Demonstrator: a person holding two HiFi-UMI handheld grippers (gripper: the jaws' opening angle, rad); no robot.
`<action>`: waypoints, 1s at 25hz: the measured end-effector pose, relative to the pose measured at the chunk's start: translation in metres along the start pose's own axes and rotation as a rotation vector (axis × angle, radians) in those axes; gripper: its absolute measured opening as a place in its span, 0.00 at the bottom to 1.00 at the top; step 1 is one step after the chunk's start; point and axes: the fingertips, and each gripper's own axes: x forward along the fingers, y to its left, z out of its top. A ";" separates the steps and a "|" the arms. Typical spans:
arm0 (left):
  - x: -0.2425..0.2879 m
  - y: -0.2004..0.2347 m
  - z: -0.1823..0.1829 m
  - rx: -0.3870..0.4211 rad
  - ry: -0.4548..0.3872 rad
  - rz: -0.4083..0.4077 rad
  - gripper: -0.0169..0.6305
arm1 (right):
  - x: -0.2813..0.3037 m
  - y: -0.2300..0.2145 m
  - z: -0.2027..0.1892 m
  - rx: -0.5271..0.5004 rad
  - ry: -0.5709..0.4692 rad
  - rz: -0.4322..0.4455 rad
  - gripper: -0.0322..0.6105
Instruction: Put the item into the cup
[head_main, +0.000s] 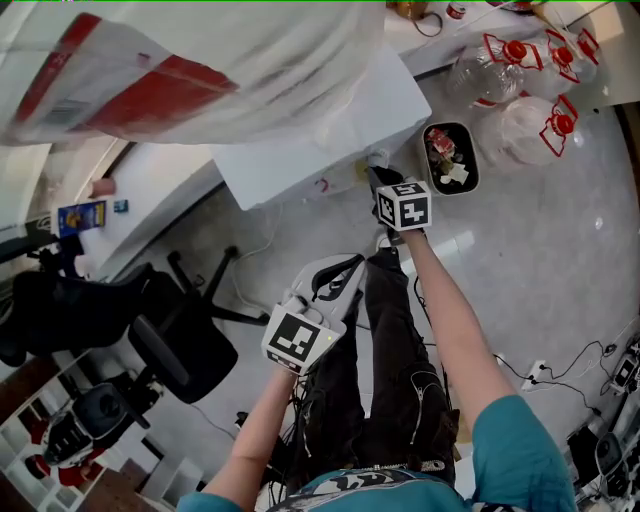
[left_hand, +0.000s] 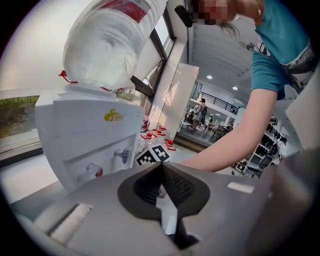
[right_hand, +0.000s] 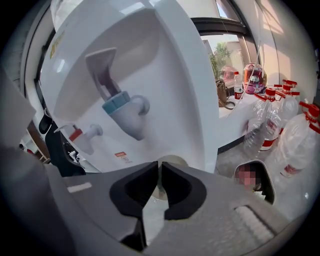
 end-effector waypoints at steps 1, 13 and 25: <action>-0.001 0.001 -0.002 -0.002 0.002 0.003 0.04 | 0.001 0.000 0.000 -0.007 0.002 0.001 0.09; -0.005 0.008 0.000 -0.008 -0.009 0.033 0.04 | -0.001 0.004 0.002 -0.010 -0.002 0.035 0.20; -0.002 0.004 0.008 0.004 -0.016 0.027 0.04 | -0.041 0.013 0.000 0.117 -0.073 0.070 0.20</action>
